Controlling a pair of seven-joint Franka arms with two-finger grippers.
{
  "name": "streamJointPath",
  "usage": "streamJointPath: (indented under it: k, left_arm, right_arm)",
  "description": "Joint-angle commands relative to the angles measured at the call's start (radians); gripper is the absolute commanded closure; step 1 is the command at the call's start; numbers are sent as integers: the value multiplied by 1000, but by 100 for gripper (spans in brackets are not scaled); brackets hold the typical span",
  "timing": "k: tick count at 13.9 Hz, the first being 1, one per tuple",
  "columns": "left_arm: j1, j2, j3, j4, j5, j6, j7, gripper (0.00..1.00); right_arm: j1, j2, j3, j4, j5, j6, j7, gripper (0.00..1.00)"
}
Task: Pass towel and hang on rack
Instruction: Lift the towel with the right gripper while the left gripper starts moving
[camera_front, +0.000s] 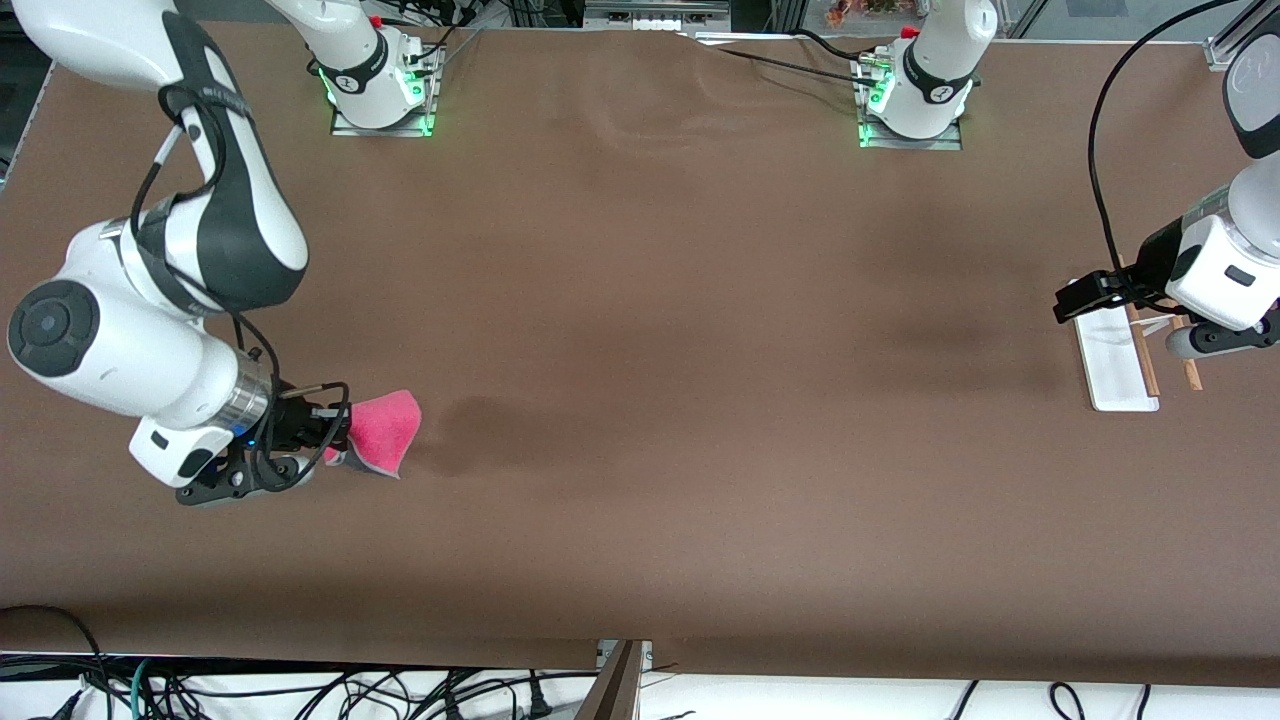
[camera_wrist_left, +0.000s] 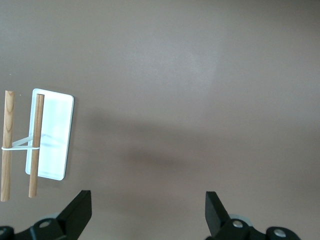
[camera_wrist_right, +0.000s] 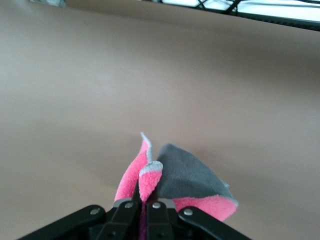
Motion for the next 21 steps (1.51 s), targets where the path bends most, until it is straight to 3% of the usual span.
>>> streamJointPath:
  k: [1,4,7,15,18,21]
  left_arm:
    - [3,7,-5,11,10,2,11,0]
    - [2,9,-5,9,6,2,11,0]
    - [-1,15,-5,10,3,4,11,0]
    - [-9,20,-30,-1,-43,2,18,0]
    - [-10,20,-76,3,-33,-7,264,0]
    - [-10,27,-77,8,-42,-45,286,0]
  right_arm:
    - [-7,-49,75,-2,-1,-65,104,100]
    - [-7,-75,147,0,4,-76,110,100]
    - [22,-70,211,1,-4,-63,250,100]
    - [246,-52,205,1,-34,71,570,100]
    - [280,-50,207,1,-33,86,581,100]
    - [329,-50,208,0,-30,121,603,100]
